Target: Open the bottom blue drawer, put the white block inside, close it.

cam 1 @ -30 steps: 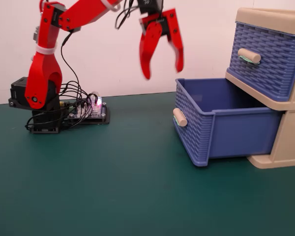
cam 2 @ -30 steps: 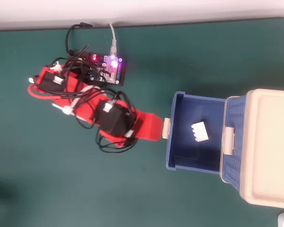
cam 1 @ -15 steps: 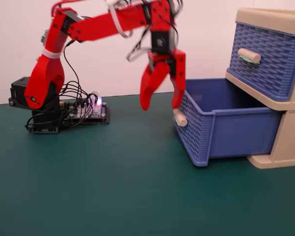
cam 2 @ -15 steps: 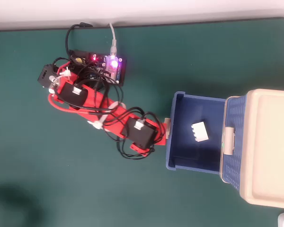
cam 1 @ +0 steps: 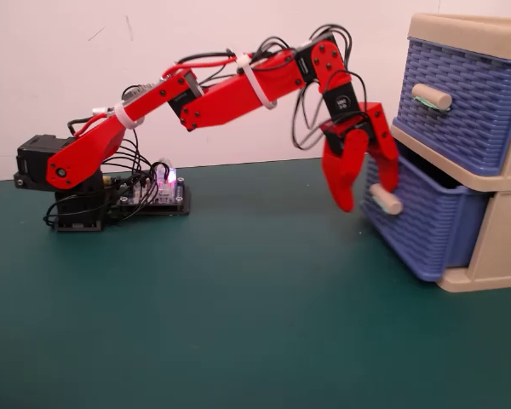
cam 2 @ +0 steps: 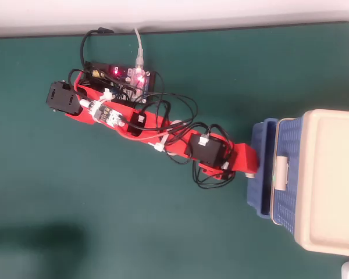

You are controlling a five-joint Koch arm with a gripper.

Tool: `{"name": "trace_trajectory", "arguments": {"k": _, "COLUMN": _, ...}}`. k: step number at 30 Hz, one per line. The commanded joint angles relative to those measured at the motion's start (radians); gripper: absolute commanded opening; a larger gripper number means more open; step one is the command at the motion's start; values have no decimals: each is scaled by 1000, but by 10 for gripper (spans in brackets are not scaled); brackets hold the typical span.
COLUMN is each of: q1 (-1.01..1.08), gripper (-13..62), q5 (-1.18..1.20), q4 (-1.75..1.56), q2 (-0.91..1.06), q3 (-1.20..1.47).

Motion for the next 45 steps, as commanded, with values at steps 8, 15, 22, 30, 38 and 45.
{"name": "trace_trajectory", "arguments": {"k": 8, "q1": -28, "gripper": 349, "q5": 15, "q4": -279, "q2": -6, "q3": -40}}
{"name": "trace_trajectory", "arguments": {"k": 15, "q1": 104, "gripper": 350, "q5": 8, "q4": 239, "q2": 253, "q3": -46}}
{"name": "trace_trajectory", "arguments": {"k": 22, "q1": 491, "gripper": 341, "q5": -163, "q4": 454, "q2": 586, "q3": 123}}
{"name": "trace_trajectory", "arguments": {"k": 30, "q1": 1249, "gripper": 341, "q5": -1069, "q4": 440, "q2": 976, "q3": 882}}
{"name": "trace_trajectory", "arguments": {"k": 38, "q1": 1718, "gripper": 340, "q5": -1505, "q4": 347, "q2": 1183, "q3": 1488}}
{"name": "trace_trajectory", "arguments": {"k": 45, "q1": 1657, "gripper": 339, "q5": -1365, "q4": 147, "q2": 1649, "q3": 2094}}
